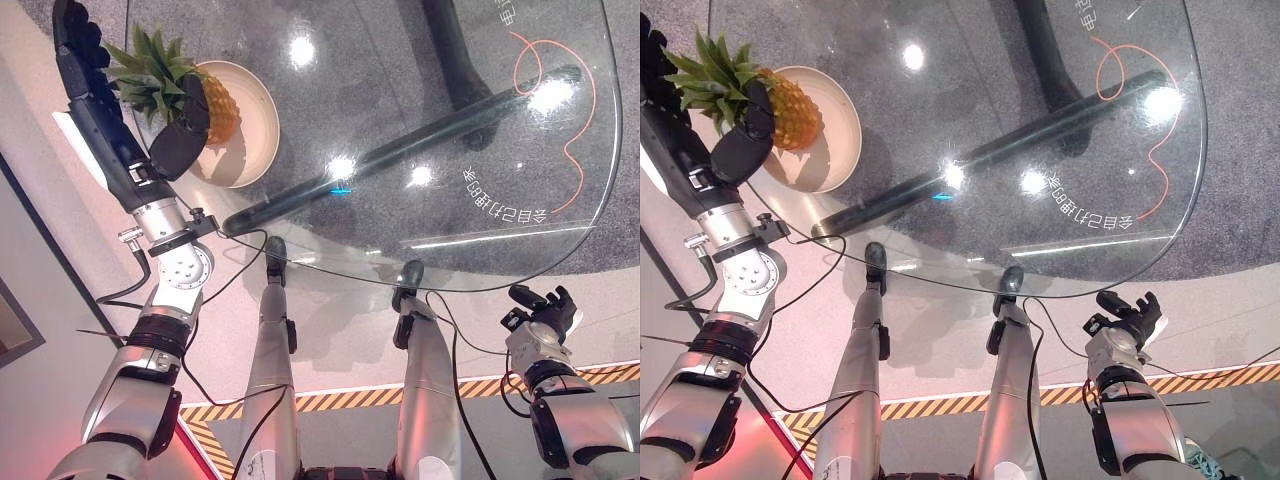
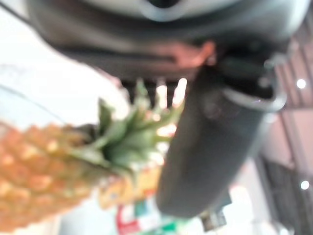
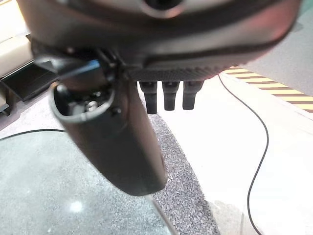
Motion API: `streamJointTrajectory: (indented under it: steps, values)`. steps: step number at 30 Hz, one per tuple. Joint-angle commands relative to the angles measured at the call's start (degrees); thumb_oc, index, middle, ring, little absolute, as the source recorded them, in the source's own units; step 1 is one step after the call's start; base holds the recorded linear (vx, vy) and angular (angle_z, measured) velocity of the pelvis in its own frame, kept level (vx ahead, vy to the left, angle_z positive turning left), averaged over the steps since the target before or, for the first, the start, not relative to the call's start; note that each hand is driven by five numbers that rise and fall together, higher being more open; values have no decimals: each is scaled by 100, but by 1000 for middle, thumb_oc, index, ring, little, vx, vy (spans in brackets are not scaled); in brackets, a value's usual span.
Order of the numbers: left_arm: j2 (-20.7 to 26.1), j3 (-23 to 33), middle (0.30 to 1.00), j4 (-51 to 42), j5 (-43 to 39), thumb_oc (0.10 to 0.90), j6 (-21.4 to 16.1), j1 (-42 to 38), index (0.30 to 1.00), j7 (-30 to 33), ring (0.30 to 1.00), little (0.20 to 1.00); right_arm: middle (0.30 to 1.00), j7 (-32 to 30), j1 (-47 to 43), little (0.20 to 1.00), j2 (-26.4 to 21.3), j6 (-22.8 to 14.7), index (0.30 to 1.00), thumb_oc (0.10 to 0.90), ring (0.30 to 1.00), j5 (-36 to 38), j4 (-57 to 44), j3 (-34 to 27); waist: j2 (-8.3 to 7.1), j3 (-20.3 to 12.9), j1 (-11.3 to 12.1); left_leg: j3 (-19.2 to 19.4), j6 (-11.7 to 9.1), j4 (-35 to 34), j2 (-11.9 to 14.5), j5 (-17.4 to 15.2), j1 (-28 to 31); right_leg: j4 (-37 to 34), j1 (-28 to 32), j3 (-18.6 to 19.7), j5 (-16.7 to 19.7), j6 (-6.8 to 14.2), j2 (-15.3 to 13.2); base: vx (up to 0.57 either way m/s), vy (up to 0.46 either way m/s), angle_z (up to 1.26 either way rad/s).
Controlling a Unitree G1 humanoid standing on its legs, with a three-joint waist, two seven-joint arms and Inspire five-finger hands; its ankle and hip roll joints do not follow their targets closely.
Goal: Pick up the fruit to the plate
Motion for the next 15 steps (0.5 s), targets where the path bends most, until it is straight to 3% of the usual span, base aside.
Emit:
streamJointTrajectory:
  steps: [1,15]
  values:
    - [157,343,900,-632,-110,800,-490,-416,900,-31,900,900,900,-163,240,900,-343,-210,900,800,900,-142,-86,-81,-13,-123,52,-41,102,842,-38,-937,-34,-1183,546,-413,831,-62,86,0,0,0]
    - [90,404,900,-1236,-263,800,-485,-368,900,-267,900,900,900,-234,253,900,-291,-232,900,800,900,-129,-116,-128,-28,-123,90,-85,124,752,-85,-854,-39,-1254,555,-420,915,-61,104,0,0,0]
